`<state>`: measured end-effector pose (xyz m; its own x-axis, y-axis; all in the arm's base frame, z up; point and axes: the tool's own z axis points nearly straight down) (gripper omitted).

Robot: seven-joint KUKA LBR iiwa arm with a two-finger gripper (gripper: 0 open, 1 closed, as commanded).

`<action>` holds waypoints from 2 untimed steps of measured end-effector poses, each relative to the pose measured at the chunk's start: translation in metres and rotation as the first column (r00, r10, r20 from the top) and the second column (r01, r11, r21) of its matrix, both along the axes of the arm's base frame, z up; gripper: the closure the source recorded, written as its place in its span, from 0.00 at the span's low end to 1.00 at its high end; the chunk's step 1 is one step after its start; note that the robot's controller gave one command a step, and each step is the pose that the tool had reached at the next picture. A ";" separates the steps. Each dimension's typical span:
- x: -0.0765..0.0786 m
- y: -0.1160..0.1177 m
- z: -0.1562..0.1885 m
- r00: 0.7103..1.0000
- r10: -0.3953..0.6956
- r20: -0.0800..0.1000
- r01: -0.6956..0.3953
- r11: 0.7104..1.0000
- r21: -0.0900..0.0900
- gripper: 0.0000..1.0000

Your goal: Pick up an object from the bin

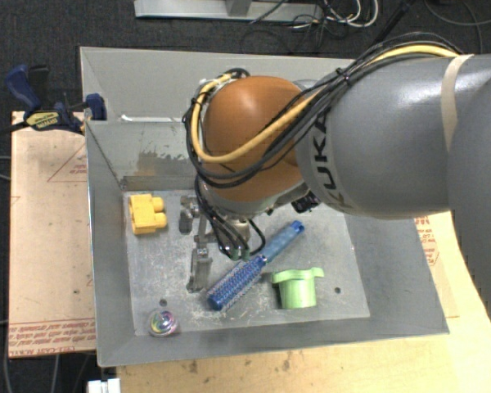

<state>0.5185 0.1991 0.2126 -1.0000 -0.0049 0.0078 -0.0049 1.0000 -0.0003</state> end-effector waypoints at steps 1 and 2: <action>0.004 -0.073 -0.044 1.000 -0.015 0.003 0.015 1.000 -0.003 0.00; -0.014 -0.096 -0.147 0.994 0.111 0.000 -0.111 0.994 0.000 0.00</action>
Offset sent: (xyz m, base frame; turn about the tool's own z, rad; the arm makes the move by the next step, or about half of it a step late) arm 0.0039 -0.0687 -0.0404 0.0081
